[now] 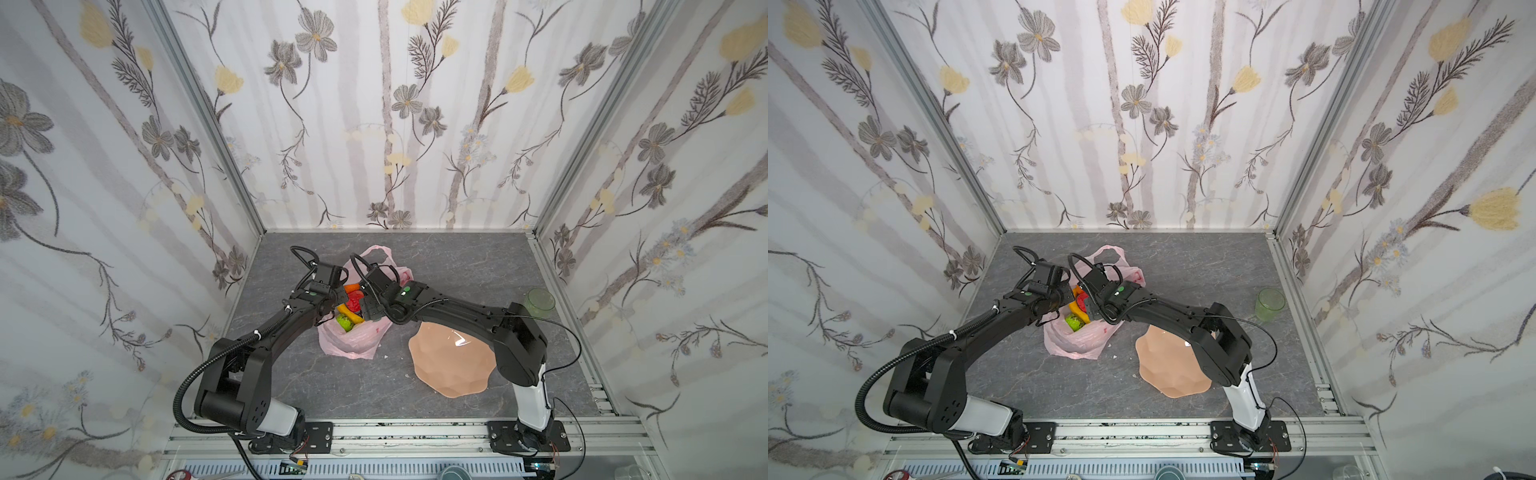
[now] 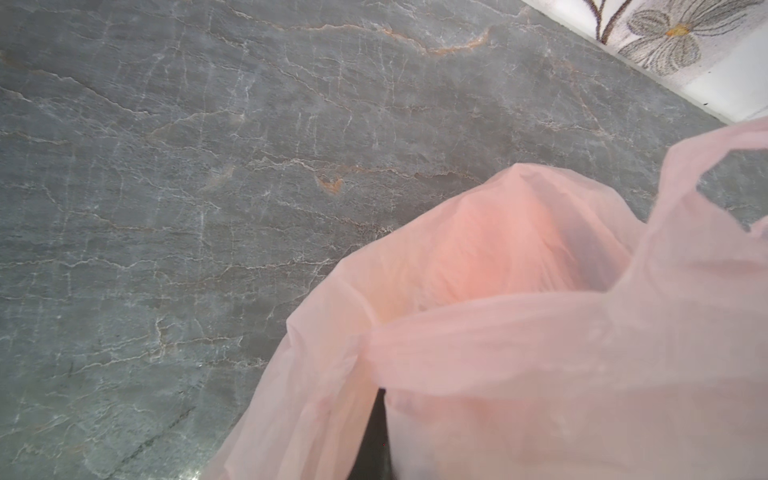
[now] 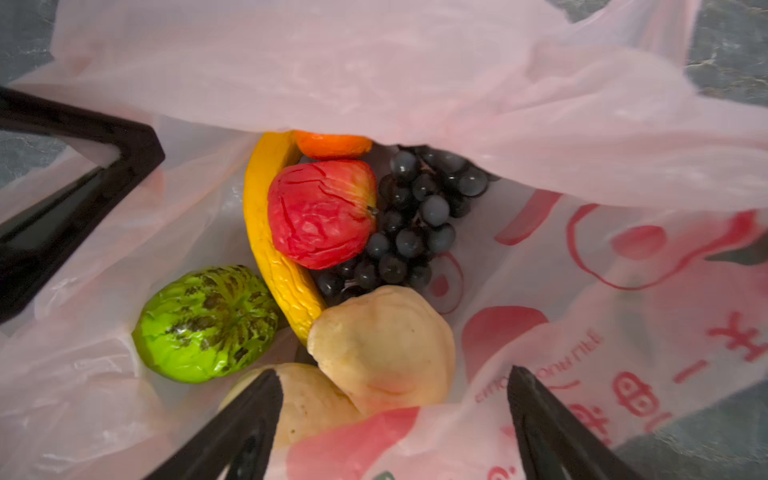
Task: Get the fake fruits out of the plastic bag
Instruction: 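Lower the right gripper into the bag toward the cream bun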
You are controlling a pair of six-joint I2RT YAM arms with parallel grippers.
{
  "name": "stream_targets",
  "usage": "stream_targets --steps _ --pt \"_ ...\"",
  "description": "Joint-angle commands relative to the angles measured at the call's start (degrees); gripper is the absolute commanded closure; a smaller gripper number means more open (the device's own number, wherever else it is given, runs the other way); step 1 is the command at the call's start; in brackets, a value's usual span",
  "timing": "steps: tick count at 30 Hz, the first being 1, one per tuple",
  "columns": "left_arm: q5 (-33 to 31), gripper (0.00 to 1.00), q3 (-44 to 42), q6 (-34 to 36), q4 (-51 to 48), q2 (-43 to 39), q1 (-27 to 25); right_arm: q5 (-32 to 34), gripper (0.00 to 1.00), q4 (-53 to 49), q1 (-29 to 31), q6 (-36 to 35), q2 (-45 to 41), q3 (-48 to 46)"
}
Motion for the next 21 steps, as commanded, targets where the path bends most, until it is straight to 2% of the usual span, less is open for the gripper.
stream_targets --steps 1,12,21 --pt "0.2 1.00 -0.9 -0.9 2.0 -1.0 0.0 1.7 0.15 -3.0 1.1 1.1 1.7 1.4" --pt "-0.8 1.00 -4.4 -2.1 5.0 -2.2 0.2 -1.7 0.19 -0.6 5.2 3.5 -4.0 -12.0" --pt "-0.5 1.00 -5.9 -1.8 5.8 -3.1 0.3 -1.2 0.22 -0.4 4.4 2.5 -6.2 -11.4"
